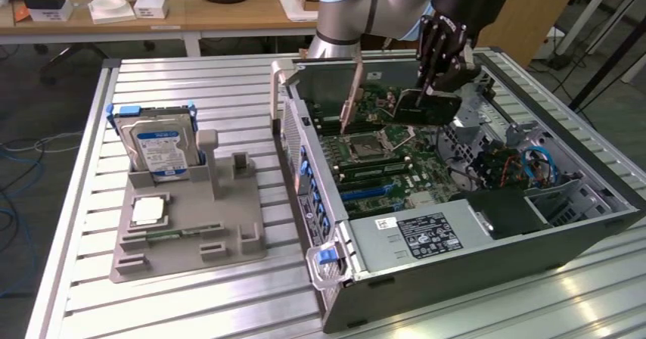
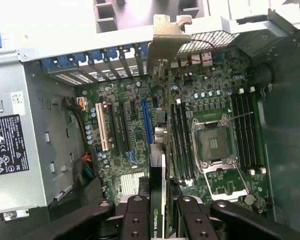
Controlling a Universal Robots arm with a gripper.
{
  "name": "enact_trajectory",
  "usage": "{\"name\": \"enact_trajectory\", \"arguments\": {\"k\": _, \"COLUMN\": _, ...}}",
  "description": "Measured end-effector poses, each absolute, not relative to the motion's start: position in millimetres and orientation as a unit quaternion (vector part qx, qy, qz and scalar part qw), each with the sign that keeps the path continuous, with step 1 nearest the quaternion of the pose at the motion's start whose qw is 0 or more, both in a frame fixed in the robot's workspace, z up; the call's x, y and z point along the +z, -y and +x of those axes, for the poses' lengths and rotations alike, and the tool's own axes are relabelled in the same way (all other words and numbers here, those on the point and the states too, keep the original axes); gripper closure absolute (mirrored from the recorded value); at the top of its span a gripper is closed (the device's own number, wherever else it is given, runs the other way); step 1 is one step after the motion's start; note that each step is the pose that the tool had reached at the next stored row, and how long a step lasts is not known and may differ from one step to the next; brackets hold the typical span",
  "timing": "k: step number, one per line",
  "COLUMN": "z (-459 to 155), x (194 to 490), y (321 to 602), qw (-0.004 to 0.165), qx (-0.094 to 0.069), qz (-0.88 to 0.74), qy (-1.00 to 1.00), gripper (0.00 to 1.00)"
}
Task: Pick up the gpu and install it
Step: 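Insert the gpu into the slot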
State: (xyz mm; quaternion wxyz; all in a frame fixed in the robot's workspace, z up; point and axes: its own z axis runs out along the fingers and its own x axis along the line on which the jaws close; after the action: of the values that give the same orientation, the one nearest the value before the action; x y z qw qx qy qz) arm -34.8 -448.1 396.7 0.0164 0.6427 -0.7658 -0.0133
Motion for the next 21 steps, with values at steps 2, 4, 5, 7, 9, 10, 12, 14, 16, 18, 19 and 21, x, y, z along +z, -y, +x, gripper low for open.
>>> {"name": "enact_trajectory", "arguments": {"k": 2, "z": -34.8, "x": 395.6, "y": 448.1, "qw": 0.016, "qx": -0.013, "qz": 0.647, "qy": 0.762, "gripper": 0.74}}
{"name": "enact_trajectory", "arguments": {"k": 4, "z": -34.8, "x": 394.6, "y": 448.1, "qw": 0.017, "qx": -0.013, "qz": 0.651, "qy": 0.759, "gripper": 0.74}}
{"name": "enact_trajectory", "arguments": {"k": 5, "z": -34.8, "x": 394.0, "y": 448.1, "qw": 0.017, "qx": -0.013, "qz": 0.653, "qy": 0.757, "gripper": 0.74}}
{"name": "enact_trajectory", "arguments": {"k": 7, "z": -34.8, "x": 393.0, "y": 448.1, "qw": 0.017, "qx": -0.013, "qz": 0.657, "qy": 0.754, "gripper": 0.74}}
{"name": "enact_trajectory", "arguments": {"k": 9, "z": -34.8, "x": 392.4, "y": 448.1, "qw": 0.017, "qx": -0.013, "qz": 0.660, "qy": 0.751, "gripper": 0.74}}
{"name": "enact_trajectory", "arguments": {"k": 10, "z": -34.8, "x": 392.3, "y": 448.1, "qw": 0.017, "qx": -0.013, "qz": 0.660, "qy": 0.751, "gripper": 0.74}}
{"name": "enact_trajectory", "arguments": {"k": 12, "z": -34.8, "x": 392.3, "y": 448.1, "qw": 0.017, "qx": -0.013, "qz": 0.661, "qy": 0.750, "gripper": 0.74}}
{"name": "enact_trajectory", "arguments": {"k": 14, "z": -34.8, "x": 392.3, "y": 448.1, "qw": 0.017, "qx": -0.013, "qz": 0.661, "qy": 0.750, "gripper": 0.74}}
{"name": "enact_trajectory", "arguments": {"k": 16, "z": -34.8, "x": 392.2, "y": 448.1, "qw": 0.017, "qx": -0.013, "qz": 0.662, "qy": 0.750, "gripper": 0.74}}
{"name": "enact_trajectory", "arguments": {"k": 18, "z": -34.8, "x": 392.1, "y": 448.1, "qw": 0.017, "qx": -0.013, "qz": 0.665, "qy": 0.746, "gripper": 0.74}}
{"name": "enact_trajectory", "arguments": {"k": 19, "z": -34.8, "x": 392.0, "y": 448.1, "qw": 0.017, "qx": -0.013, "qz": 0.667, "qy": 0.744, "gripper": 0.74}}
{"name": "enact_trajectory", "arguments": {"k": 21, "z": -34.8, "x": 391.7, "y": 448.1, "qw": 0.017, "qx": -0.013, "qz": 0.672, "qy": 0.741, "gripper": 0.74}}
